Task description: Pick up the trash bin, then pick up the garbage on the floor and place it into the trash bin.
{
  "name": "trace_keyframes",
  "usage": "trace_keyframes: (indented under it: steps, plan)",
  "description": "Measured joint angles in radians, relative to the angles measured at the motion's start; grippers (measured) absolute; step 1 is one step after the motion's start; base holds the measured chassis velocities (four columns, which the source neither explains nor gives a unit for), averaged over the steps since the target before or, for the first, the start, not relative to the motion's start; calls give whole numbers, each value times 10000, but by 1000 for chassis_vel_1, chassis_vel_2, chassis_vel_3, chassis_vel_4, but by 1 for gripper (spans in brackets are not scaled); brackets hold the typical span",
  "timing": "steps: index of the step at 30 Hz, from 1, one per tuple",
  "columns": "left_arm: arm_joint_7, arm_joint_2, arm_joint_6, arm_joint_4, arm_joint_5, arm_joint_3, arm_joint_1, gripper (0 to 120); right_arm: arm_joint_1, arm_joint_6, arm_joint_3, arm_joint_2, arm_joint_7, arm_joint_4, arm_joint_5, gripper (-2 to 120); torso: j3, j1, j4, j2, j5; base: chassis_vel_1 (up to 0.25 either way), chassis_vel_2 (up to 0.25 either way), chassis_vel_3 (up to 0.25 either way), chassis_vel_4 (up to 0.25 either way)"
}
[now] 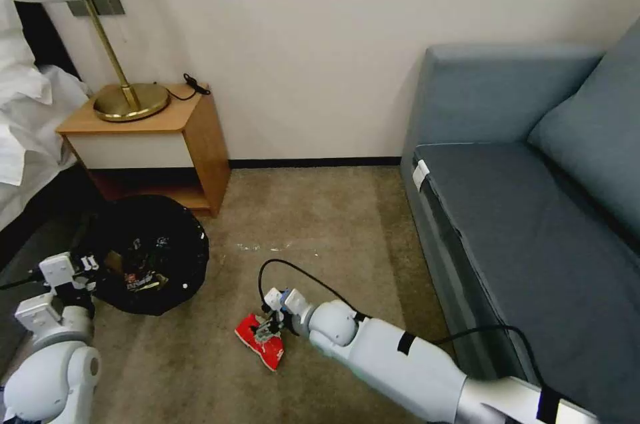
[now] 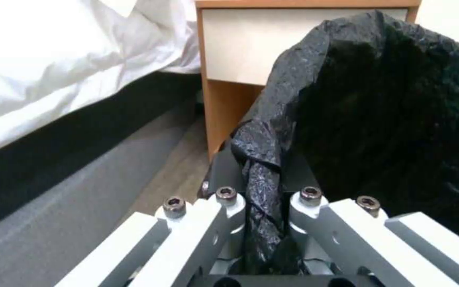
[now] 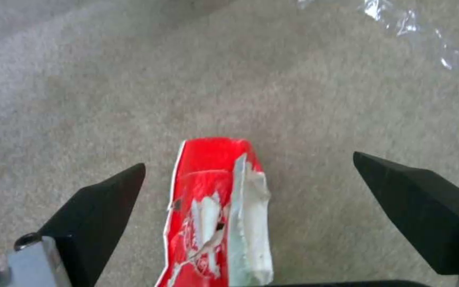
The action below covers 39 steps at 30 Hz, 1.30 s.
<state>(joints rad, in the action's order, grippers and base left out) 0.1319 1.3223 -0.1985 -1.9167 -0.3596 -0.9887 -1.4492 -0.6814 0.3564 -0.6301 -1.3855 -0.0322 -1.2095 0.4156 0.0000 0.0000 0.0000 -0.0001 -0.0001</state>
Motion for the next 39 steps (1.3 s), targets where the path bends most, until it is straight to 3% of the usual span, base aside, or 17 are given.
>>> trace_keyframes:
  steps: [4,7,12,13,14,15,19,24,26,30,33,35,37,39]
  plan:
    - [4,29,48,12,48,14,1,5,-123,103,23,-86,148,169,-240,100,0,0,0,0,1,0,0,0,0]
    - [5,92,58,-57,83,19,-32,5,-192,840,144,-221,535,371,-549,99,0,0,0,0,0,0,0,0,0]
    - [10,108,65,-64,113,16,-46,5,-263,1052,335,-305,270,544,-756,94,0,0,0,0,0,0,0,0,0]
    - [19,115,70,-55,123,14,-40,5,-297,796,406,-318,-152,717,-954,86,0,0,0,0,1,0,0,0,0]
    - [19,115,70,-55,123,14,-40,5,-297,796,406,-318,-152,717,-954,86,0,0,0,0,1,0,0,0,0]
    - [22,125,73,-18,130,18,-28,5,-308,655,443,-329,-279,795,-1026,78,0,0,0,0,1,0,0,0,0]
    - [23,152,74,13,175,69,-8,5,-325,553,498,-331,-352,864,-1077,64,0,0,0,0,0,0,0,0,0]
    - [24,154,73,13,189,86,14,5,-348,537,526,-311,-424,877,-1118,56,0,0,0,0,1,0,0,0,0]
    - [26,145,74,13,194,110,30,5,-417,516,648,-307,-530,910,-1265,38,0,0,0,1,1,0,0,0,0]
    - [34,152,74,13,201,119,24,5,-464,512,705,-312,-561,912,-1338,30,0,0,0,0,1,0,0,0,0]
    - [56,156,83,13,223,125,-31,5,-522,388,869,-340,-555,906,-1456,12,0,0,0,0,1,0,0,0,0]
    - [56,156,83,13,223,125,-31,5,-522,388,869,-340,-555,906,-1456,12,0,0,0,0,1,0,0,0,0]
    - [65,134,93,14,226,151,-53,5,-556,9,1245,-446,-442,899,-1518,0,0,0,0,0,1,0,0,0,0]
    - [65,125,93,18,226,164,-52,5,-564,-64,1376,-483,-407,897,-1535,0,0,-1,0,0,1,0,0,0,0]
